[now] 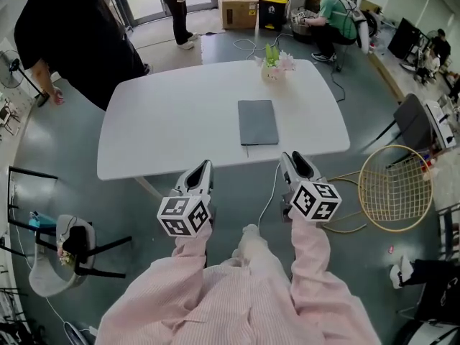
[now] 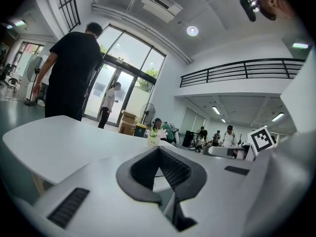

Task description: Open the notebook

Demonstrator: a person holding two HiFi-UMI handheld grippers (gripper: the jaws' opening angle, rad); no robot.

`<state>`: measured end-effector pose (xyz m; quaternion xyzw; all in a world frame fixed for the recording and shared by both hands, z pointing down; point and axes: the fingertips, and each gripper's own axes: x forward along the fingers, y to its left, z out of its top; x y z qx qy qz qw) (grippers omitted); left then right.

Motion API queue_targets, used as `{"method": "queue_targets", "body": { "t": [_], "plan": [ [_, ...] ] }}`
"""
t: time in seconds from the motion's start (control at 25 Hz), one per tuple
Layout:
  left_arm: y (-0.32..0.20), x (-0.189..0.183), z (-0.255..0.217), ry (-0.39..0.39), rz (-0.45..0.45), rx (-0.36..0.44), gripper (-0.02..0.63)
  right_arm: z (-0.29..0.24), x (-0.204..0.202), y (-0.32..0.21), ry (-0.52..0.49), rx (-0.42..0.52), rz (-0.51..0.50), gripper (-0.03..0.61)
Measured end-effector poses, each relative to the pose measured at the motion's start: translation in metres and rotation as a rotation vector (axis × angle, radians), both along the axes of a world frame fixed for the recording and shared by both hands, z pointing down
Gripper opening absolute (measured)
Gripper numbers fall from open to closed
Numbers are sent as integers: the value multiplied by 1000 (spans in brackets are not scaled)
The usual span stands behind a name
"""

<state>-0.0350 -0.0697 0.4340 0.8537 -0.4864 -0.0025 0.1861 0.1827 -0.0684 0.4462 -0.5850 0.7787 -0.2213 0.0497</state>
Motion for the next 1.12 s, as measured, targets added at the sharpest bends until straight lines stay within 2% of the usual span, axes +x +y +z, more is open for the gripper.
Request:
{"method": "queue_targets", "body": {
  "t": [0.48, 0.88, 1.12],
  "plan": [
    [-79, 32, 32, 13, 20, -79, -2, 34, 28, -80, -48, -71, -1, 138],
    [-145, 60, 61, 44, 36, -198, -2, 64, 42, -148, -53, -200, -70, 137],
    [-173, 72, 87, 42, 42, -266, -2, 100, 45, -179, -43, -305, -119, 137]
  ]
}}
